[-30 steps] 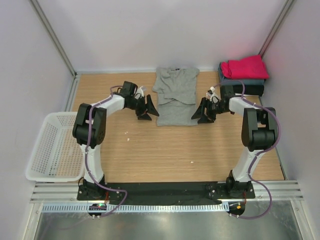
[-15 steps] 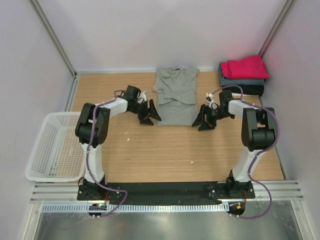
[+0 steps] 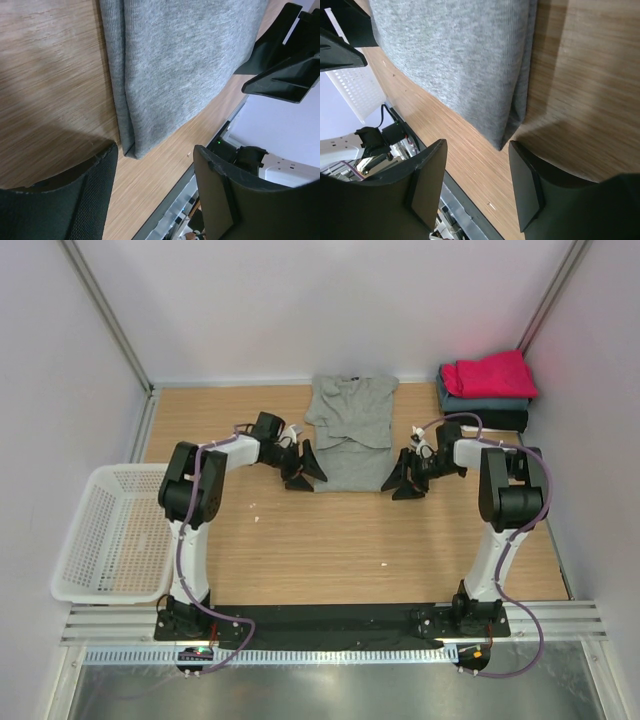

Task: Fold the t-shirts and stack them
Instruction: Fold the tshirt

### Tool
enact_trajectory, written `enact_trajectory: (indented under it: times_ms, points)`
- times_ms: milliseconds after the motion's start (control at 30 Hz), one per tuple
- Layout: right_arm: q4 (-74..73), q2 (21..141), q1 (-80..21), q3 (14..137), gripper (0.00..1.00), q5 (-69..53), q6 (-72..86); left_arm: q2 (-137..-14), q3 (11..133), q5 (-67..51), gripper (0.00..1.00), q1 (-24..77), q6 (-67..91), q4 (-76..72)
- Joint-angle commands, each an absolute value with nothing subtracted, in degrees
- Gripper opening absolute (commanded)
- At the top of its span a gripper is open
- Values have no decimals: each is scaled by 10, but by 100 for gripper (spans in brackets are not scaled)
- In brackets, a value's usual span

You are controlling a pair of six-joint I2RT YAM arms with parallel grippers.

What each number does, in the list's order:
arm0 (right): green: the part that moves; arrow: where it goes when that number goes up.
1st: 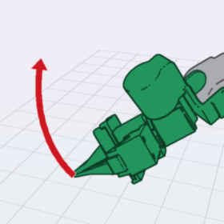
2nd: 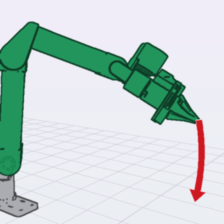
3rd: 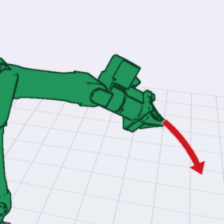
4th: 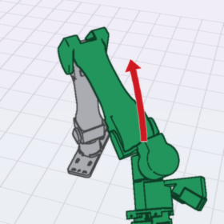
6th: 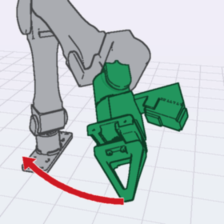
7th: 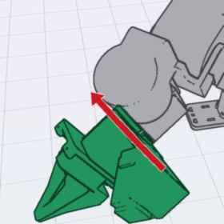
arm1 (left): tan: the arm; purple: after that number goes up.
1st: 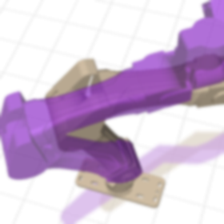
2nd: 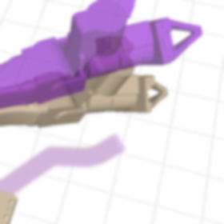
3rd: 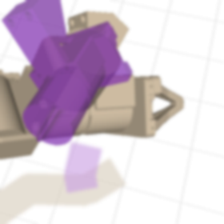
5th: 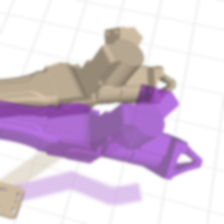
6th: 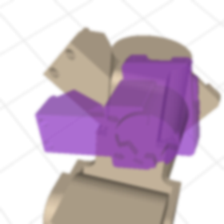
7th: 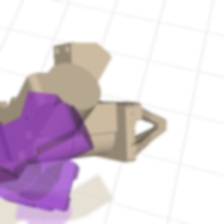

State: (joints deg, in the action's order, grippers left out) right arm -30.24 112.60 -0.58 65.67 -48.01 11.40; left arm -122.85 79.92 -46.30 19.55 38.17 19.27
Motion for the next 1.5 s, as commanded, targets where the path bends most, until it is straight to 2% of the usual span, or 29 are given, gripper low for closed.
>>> enact_trajectory:
  times_ms: [0, 200, 400, 433, 600, 633, 733, 800, 900, 1267, 1467]
  points:
    - [-247, 1159, -7, 666, 59, -424, 104, -1255, 807, -438, 64, 201, 375, 190]
    - [-222, 1173, -7, 668, 54, -421, 112, -1260, 804, -441, 59, 201, 376, 193]
    - [-194, 1183, -7, 660, 43, -417, 121, -1266, 798, -454, 42, 201, 385, 174]
    - [-190, 1184, -7, 656, 42, -417, 121, -1267, 797, -457, 37, 202, 386, 171]
    - [-166, 1186, -7, 642, 33, -417, 124, -1273, 795, -468, 29, 203, 390, 154]
    - [-163, 1186, -7, 638, 26, -417, 121, -1269, 793, -469, 17, 203, 390, 151]
    - [-166, 1177, -8, 631, 11, -417, 112, -1253, 786, -475, 0, 204, 389, 143]
    - [-171, 1161, -7, 624, 5, -419, 105, -1235, 773, -476, 0, 203, 388, 135]
    - [-190, 1125, -7, 616, 2, -429, 98, -1191, 757, -480, 0, 204, 392, 124]
    - [-328, 933, -7, 624, 1, -456, 20, -998, 718, -466, 0, 205, 386, 118]
    - [-371, 860, -7, 661, 2, -466, 18, -944, 700, -459, 0, 207, 385, 119]
